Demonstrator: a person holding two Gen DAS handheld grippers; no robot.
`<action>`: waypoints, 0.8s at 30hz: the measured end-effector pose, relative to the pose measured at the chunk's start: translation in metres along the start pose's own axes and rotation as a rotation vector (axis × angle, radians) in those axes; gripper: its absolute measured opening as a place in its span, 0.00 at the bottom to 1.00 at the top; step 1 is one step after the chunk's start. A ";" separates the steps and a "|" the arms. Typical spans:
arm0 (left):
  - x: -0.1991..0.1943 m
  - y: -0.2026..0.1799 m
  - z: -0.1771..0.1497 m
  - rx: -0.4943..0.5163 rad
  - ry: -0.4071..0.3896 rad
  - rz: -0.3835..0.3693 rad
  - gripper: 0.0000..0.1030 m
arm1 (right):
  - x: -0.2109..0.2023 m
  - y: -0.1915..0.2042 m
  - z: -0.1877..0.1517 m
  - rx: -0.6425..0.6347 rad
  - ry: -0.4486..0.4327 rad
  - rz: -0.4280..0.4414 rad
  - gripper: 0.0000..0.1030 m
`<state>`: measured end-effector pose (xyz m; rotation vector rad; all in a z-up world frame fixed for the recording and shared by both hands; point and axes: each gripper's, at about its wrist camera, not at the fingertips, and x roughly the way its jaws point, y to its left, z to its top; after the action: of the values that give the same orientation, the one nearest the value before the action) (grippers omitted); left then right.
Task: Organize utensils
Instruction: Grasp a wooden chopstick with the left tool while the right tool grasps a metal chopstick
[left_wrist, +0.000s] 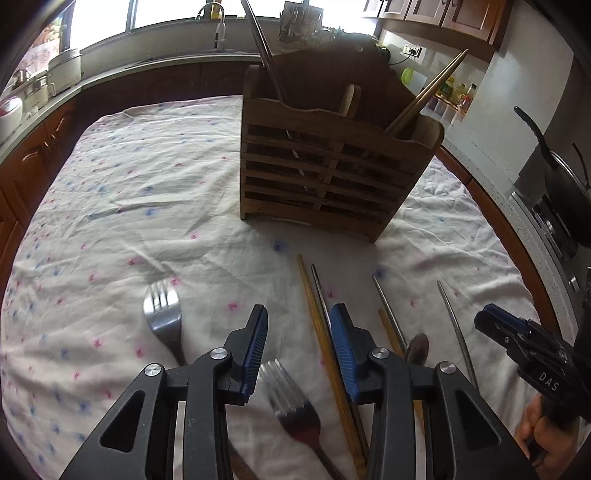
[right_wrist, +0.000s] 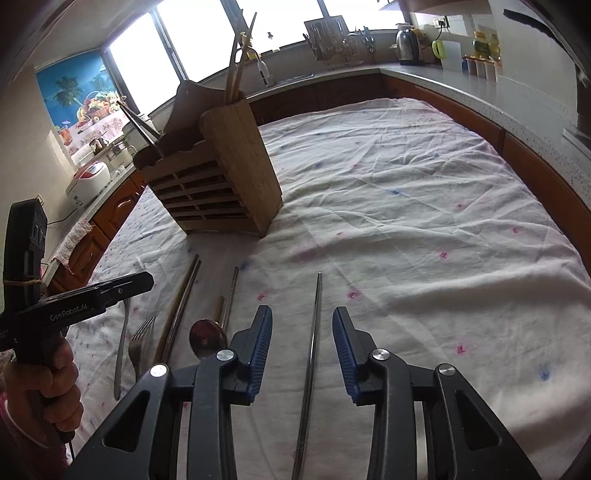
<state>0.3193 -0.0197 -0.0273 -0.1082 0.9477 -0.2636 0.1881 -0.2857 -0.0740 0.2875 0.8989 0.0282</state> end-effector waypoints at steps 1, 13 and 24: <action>0.005 -0.001 0.003 0.001 0.006 -0.006 0.33 | 0.002 -0.001 0.001 0.001 0.003 -0.002 0.32; 0.062 -0.008 0.013 0.060 0.084 0.029 0.20 | 0.030 -0.003 0.005 -0.027 0.073 -0.034 0.17; 0.079 -0.022 0.024 0.130 0.117 0.059 0.19 | 0.043 0.004 0.014 -0.097 0.082 -0.069 0.15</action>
<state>0.3787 -0.0622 -0.0707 0.0547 1.0460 -0.2787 0.2265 -0.2788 -0.0974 0.1653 0.9856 0.0198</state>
